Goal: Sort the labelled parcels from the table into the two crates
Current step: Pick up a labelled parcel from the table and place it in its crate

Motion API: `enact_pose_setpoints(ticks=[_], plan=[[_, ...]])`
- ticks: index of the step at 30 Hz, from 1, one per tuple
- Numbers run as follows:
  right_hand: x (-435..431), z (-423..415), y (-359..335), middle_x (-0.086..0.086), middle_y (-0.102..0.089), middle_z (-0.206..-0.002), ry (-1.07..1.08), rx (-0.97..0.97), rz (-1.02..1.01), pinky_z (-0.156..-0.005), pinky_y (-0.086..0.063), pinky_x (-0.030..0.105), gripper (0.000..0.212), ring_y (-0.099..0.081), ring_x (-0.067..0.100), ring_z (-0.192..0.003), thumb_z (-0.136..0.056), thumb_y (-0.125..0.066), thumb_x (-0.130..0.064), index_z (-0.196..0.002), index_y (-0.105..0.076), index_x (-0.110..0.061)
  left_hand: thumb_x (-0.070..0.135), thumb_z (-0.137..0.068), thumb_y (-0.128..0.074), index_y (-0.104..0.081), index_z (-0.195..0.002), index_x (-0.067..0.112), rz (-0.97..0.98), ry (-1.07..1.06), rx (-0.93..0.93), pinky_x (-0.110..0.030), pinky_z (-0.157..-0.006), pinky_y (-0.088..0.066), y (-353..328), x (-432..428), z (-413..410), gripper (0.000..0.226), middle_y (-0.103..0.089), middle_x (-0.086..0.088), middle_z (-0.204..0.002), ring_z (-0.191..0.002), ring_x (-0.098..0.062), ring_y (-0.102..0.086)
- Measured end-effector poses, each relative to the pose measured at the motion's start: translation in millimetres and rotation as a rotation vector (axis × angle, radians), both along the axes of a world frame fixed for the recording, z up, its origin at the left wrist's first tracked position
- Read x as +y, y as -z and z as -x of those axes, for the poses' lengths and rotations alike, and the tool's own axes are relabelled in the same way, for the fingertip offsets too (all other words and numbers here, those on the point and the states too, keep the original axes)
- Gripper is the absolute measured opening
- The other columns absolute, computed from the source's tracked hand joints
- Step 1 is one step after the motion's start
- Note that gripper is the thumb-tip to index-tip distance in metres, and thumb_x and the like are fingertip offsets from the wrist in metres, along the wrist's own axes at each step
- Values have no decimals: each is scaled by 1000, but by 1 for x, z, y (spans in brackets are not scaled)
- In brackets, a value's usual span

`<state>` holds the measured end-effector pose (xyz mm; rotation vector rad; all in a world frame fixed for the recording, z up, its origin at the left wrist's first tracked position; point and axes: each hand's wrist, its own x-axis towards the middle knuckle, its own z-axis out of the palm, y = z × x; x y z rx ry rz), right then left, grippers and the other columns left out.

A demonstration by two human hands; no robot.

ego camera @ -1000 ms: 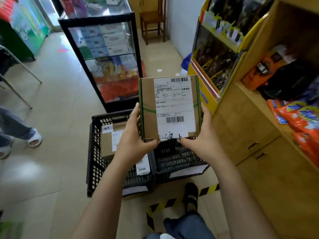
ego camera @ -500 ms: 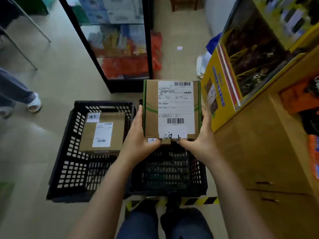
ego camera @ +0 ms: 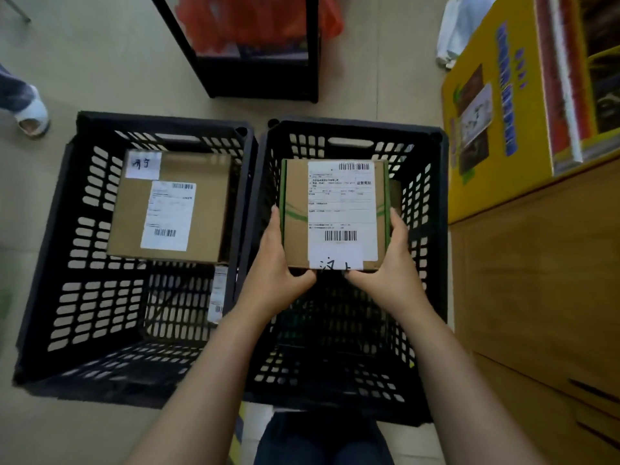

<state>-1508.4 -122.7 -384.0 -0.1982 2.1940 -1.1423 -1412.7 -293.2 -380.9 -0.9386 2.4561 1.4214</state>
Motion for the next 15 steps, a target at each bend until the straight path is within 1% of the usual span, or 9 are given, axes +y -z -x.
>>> enact_pose_setpoints(ticks=[1,2,3,5,7,9,12,14,15], plan=[[-3,1,15,-23,-41,-132,1,-18,-9,-82,-32,0,117,-44,-15,-111,-74,-83,-12,-155,0,-29,31,-76,-78,11,-154,23,-10,-1,-15,-17,-100,-26,14,-2,2,119,-16,8,-158,-139,-3,-24],[-7,3,30,-16,-41,-140,5,-31,-20,-88,-34,9,118,-43,-5,-118,-73,-84,-13,-155,1,-30,32,-76,-78,12,-154,23,-16,-1,-28,-16,-100,-25,26,-4,4,119,-15,7,-158,-138,-2,-23],[-11,4,44,-11,-38,-146,10,-44,-27,-91,-34,16,119,-41,0,-121,-73,-84,-13,-154,1,-31,33,-76,-78,13,-153,22,-18,-1,-42,-15,-99,-26,39,-6,6,120,-14,8,-158,-137,0,-23],[-18,7,69,-8,-34,-151,11,-59,-52,-93,-35,22,120,-40,3,-122,-72,-84,-14,-154,2,-33,33,-77,-78,15,-153,23,-18,2,-76,-15,-95,-28,62,-10,11,120,-14,8,-158,-133,0,-26],[-26,9,91,-6,-37,-150,17,-76,-71,-91,-37,23,120,-43,6,-120,-71,-84,-14,-153,2,-32,32,-76,-78,16,-153,23,-12,9,-102,-16,-94,-29,85,-16,15,121,-14,5,-157,-135,-5,-27],[-30,12,110,-5,-43,-145,23,-89,-79,-88,-37,22,120,-45,5,-113,-71,-85,-14,-154,1,-29,32,-76,-78,16,-152,22,3,24,-125,-20,-99,-30,105,-21,19,122,-12,3,-158,-139,-11,-25],[-35,14,128,-9,-43,-141,45,-98,-77,-89,-36,21,119,-45,4,-112,-70,-85,-13,-154,-2,-28,31,-78,-76,19,-151,21,27,59,-171,-31,-108,-34,124,-24,25,120,-5,6,-159,-141,-16,-24],[-39,17,133,-13,-39,-137,56,-100,-65,-87,-35,15,119,-42,1,-114,-71,-85,-13,-154,-2,-26,29,-80,-74,19,-151,19,65,80,-173,-36,-111,-34,130,-24,30,117,-1,6,-159,-143,-18,-20],[-41,18,135,-16,-37,-134,62,-98,-60,-84,-33,8,118,-40,-1,-114,-71,-85,-13,-154,-2,-27,28,-81,-73,18,-151,18,88,87,-165,-37,-112,-32,132,-25,33,115,2,6,-160,-144,-18,-17]])
